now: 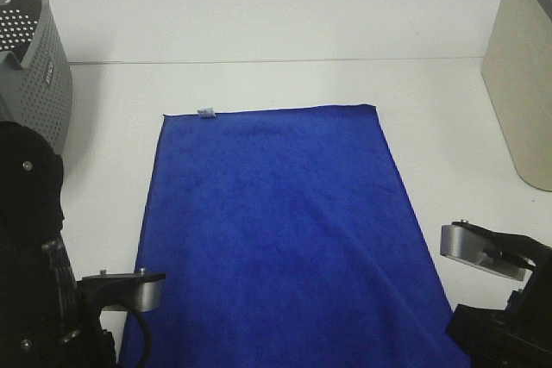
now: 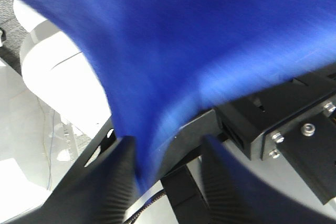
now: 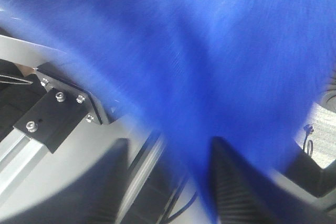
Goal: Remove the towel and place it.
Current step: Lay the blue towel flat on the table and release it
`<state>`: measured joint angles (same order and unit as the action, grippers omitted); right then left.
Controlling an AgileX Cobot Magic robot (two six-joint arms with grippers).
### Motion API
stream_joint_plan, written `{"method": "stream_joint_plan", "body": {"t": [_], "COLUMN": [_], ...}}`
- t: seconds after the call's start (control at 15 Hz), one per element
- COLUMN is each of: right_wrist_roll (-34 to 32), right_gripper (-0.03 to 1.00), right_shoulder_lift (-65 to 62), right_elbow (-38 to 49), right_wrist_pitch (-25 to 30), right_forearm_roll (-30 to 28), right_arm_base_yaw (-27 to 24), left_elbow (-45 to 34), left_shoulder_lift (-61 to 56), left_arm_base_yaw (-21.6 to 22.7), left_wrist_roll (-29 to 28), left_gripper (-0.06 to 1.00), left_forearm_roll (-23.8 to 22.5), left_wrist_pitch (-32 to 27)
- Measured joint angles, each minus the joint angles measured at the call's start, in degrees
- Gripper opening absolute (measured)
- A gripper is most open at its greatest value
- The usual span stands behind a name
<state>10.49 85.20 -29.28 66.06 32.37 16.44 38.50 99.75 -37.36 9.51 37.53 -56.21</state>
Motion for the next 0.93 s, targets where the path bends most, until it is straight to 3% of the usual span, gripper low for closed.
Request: {"method": "stream_joint_plan", "body": {"t": [0.07,0.2,0.53,0.93], "right_wrist_roll": [-0.46,-0.57,-0.74,-0.80], "right_gripper": [0.59,0.66,0.68,0.68], "right_shoulder_lift": [0.00,0.00,0.06,-2.18], "right_elbow": [0.00,0.00,-6.02,-22.80], "right_wrist_pitch": [0.00,0.00,3.04,3.27], "right_forearm_roll": [0.00,0.00,-1.66,-7.56], "right_arm_base_yaw": [0.00,0.00,0.00,-0.11], "left_elbow": [0.00,0.00,3.09,15.93], "left_shoulder_lift": [0.00,0.00,-1.15,-3.84], "left_arm_base_yaw": [0.00,0.00,0.00,0.00], "left_wrist_roll": [0.00,0.00,0.00,-7.28], "left_gripper": [0.50,0.60,0.62,0.62], "left_forearm_roll": [0.17,0.17,-0.80,-12.61], "left_wrist_pitch": [0.00,0.00,-3.78,-6.42]}}
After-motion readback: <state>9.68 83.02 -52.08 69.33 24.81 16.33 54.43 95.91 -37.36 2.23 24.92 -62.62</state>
